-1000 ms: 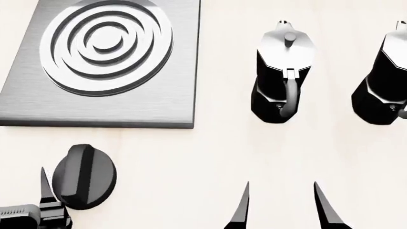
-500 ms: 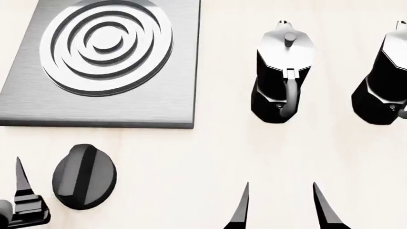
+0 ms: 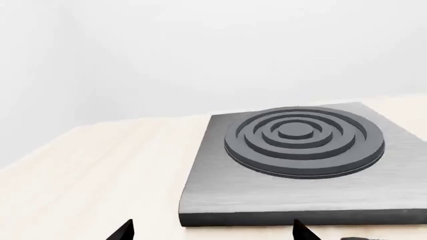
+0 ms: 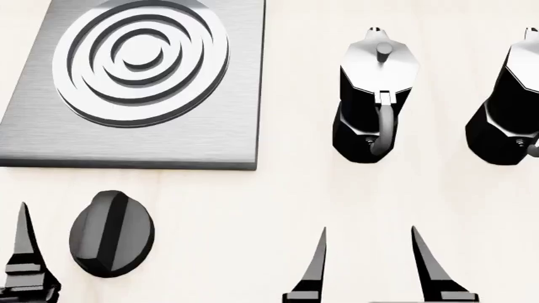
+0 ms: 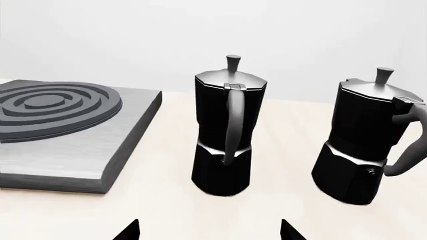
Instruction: Turn off the stove.
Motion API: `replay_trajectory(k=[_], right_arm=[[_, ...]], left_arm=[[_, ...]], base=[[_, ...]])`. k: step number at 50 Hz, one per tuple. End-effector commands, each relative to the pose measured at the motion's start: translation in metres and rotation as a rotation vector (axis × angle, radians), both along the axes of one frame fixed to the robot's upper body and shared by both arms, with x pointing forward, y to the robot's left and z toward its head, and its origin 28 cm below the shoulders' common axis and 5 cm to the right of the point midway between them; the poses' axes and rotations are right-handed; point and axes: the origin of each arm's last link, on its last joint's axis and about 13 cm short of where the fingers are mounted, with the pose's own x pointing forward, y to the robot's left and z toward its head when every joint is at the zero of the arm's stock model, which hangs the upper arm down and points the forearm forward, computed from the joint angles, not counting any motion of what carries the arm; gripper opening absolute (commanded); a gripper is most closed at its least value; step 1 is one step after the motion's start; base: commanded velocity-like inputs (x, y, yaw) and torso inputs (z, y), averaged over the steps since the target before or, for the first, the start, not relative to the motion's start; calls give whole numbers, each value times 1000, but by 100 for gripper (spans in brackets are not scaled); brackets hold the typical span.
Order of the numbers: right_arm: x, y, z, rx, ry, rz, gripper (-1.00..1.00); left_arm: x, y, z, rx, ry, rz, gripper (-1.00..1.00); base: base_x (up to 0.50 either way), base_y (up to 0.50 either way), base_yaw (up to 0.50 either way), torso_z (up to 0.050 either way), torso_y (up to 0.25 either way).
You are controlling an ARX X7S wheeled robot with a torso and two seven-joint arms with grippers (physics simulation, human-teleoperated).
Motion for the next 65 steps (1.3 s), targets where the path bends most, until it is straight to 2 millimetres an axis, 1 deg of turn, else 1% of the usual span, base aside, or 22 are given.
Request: replay_trajectory(k=[1, 13, 20, 25, 40, 46, 59, 65], right_arm=[[5, 1, 9, -13, -21, 0, 100], [11, 2, 22, -27, -47, 5, 100], [16, 4, 31, -23, -74, 14, 100], [19, 6, 34, -23, -81, 19, 100], [20, 6, 58, -39, -130, 17, 100], [20, 5, 64, -45, -141, 14, 100], [21, 7, 71, -38, -170, 30, 100], [20, 7, 75, -42, -179, 35, 100]], left_arm=[[-8, -1, 13, -1, -29, -56, 100], [-9, -6, 22, -11, -50, -83, 100], [-10, -8, 32, -19, -74, -103, 100], [-9, -10, 39, -30, -85, -115, 100], [-11, -14, 54, -29, -119, -145, 100], [-11, -16, 57, -37, -122, -153, 100], [-11, -16, 73, -31, -174, -161, 100], [-12, -16, 75, -32, -178, -164, 100]], base=[[0, 0, 0, 0, 0], [0, 0, 0, 0, 0], [0, 0, 0, 0, 0], [0, 0, 0, 0, 0], [0, 0, 0, 0, 0], [0, 0, 0, 0, 0], [0, 0, 0, 0, 0], [0, 0, 0, 0, 0]])
